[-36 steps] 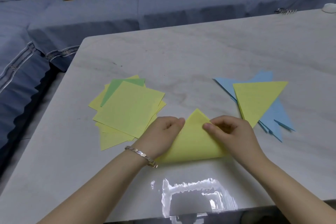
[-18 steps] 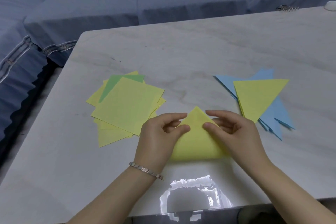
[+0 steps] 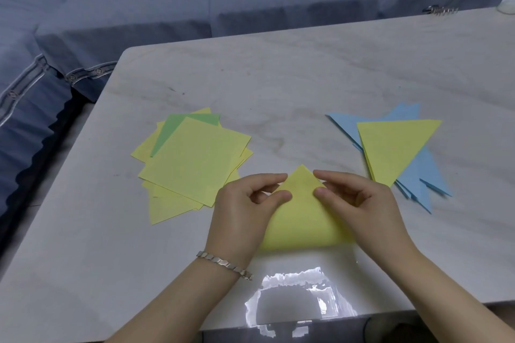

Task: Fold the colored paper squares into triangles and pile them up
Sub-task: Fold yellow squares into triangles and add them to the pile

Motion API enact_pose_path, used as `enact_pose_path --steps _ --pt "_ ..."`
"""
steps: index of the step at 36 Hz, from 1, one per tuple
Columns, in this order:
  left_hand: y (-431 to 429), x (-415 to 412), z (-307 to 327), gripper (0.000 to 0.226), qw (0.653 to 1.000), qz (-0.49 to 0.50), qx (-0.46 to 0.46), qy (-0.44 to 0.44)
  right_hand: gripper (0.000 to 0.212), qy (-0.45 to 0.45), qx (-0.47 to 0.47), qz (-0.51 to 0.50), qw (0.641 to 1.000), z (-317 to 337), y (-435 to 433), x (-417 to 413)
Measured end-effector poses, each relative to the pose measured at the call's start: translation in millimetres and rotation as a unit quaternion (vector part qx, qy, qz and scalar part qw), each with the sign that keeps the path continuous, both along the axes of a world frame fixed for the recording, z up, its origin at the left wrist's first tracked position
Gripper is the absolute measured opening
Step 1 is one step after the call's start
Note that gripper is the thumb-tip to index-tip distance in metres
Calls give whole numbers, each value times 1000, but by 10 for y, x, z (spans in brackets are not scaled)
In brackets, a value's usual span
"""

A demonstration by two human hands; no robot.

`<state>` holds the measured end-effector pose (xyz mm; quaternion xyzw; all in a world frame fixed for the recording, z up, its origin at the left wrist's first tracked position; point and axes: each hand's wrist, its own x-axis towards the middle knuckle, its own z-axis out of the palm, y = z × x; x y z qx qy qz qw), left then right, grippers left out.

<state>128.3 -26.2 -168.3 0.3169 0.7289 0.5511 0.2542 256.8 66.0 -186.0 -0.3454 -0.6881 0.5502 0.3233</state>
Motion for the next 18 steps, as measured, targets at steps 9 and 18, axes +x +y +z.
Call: enact_pose_path --steps 9,18 --pt "10 0 -13 32 1000 -15 -15 2 26 -11 -14 7 1000 12 17 -6" --pt "13 -5 -14 26 1000 -26 -14 -1 32 -10 -5 -3 1000 15 29 -13"
